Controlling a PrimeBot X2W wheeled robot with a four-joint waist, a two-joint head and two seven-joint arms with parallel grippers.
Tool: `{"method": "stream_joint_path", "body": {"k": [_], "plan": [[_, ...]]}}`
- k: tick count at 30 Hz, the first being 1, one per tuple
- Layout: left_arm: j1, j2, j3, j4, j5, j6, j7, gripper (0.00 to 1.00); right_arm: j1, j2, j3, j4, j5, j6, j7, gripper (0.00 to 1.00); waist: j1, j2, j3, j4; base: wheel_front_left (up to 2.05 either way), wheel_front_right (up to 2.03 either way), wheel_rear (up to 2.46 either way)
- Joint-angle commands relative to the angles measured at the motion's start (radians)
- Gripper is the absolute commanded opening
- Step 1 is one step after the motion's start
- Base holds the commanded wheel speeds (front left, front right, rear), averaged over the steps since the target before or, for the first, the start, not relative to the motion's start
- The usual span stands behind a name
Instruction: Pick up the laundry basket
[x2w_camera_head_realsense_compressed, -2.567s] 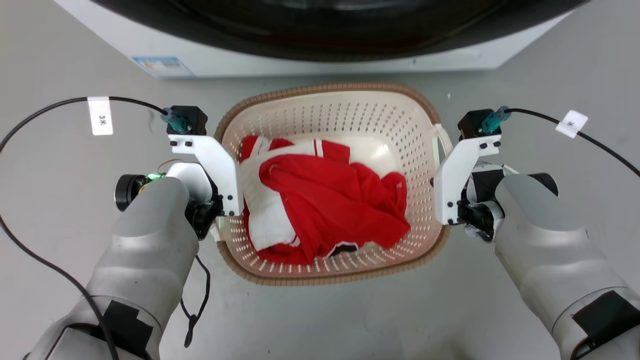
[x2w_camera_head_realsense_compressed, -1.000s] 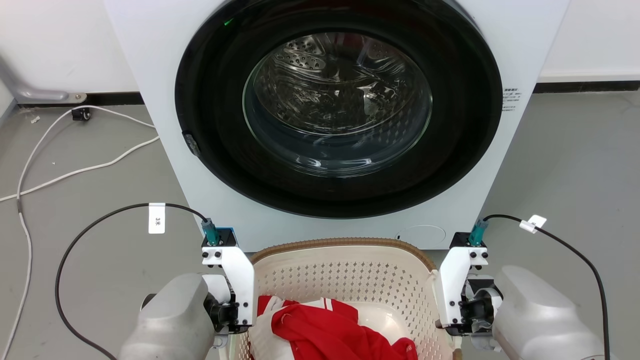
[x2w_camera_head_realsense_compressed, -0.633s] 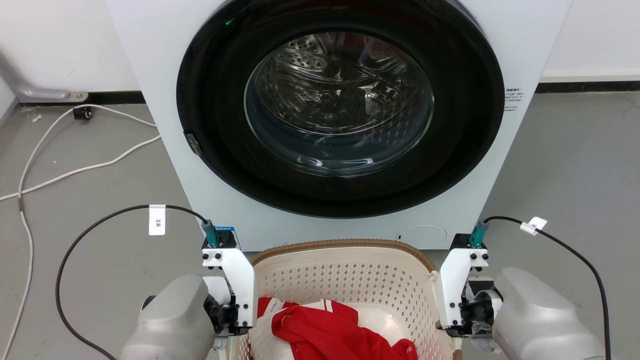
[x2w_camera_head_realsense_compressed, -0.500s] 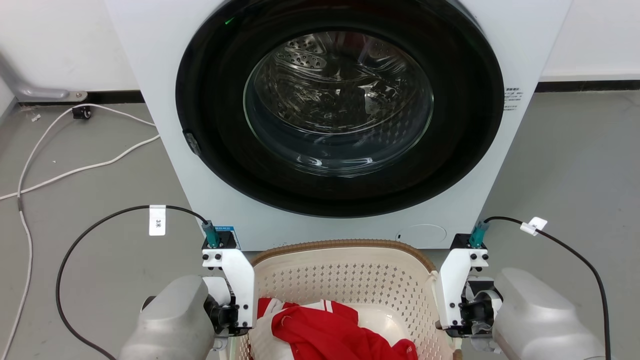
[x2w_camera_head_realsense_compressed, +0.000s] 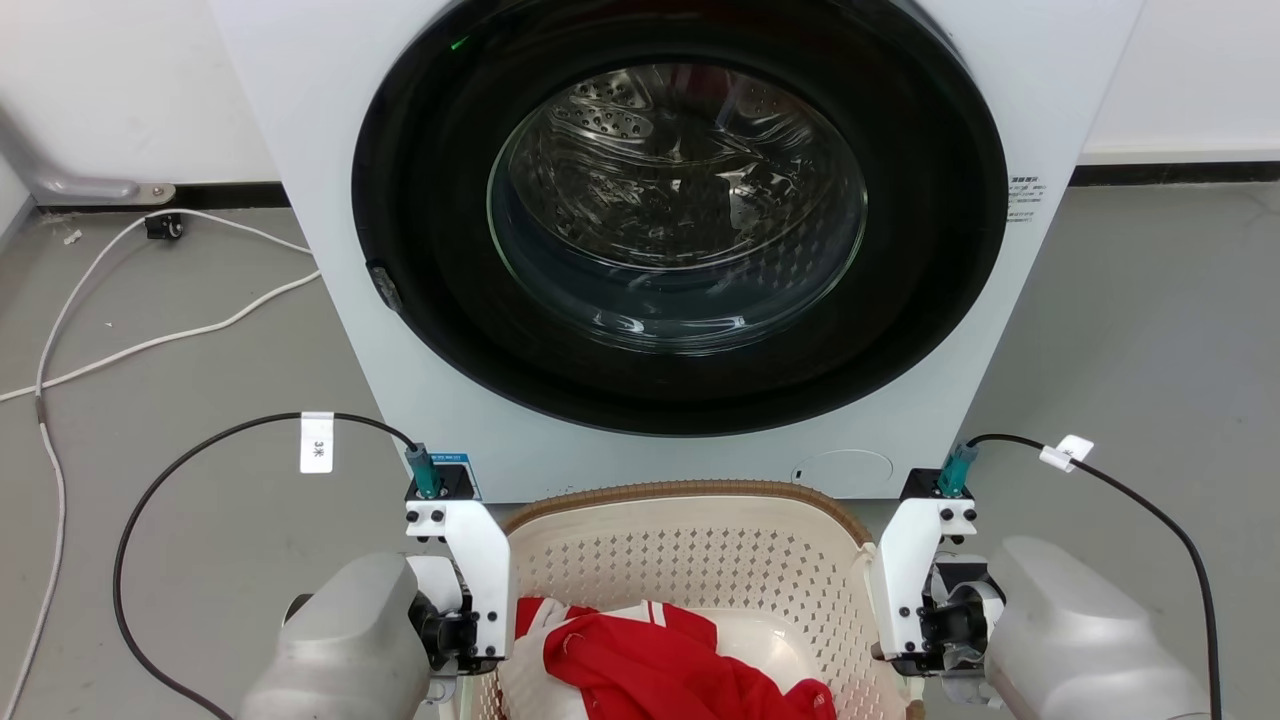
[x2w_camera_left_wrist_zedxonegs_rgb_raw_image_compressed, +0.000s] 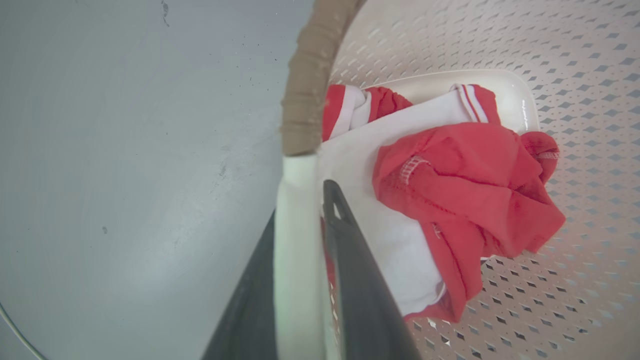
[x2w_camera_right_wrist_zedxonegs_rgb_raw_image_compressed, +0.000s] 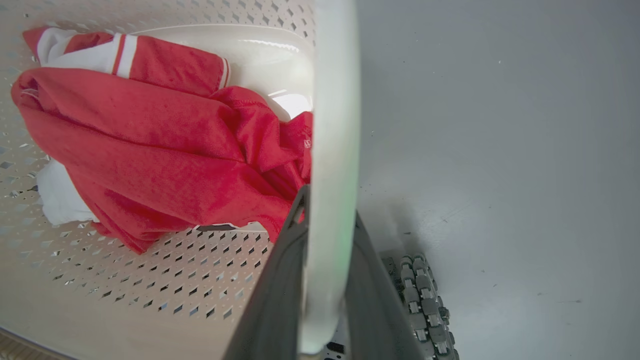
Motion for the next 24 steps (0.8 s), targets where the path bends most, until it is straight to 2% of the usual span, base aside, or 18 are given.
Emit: {"method": "stream_joint_path", "body": {"k": [1, 24], "plan": [[-0.003, -0.048, -0.004, -0.021, -0.016, -0.017, 0.001, 0.0, -0.002, 0.046, -0.005, -0.022, 0.009, 0.014, -0.003, 0.0, 0.0, 0.0, 0.0, 0.0, 0.0, 0.0, 0.0], [-0.008, -0.047, -0.032, -0.016, -0.042, -0.017, -0.007, 0.0, 0.007, 0.046, -0.043, -0.021, -0.032, 0.014, 0.009, 0.0, 0.0, 0.0, 0.0, 0.0, 0.0, 0.0, 0.0]]}}
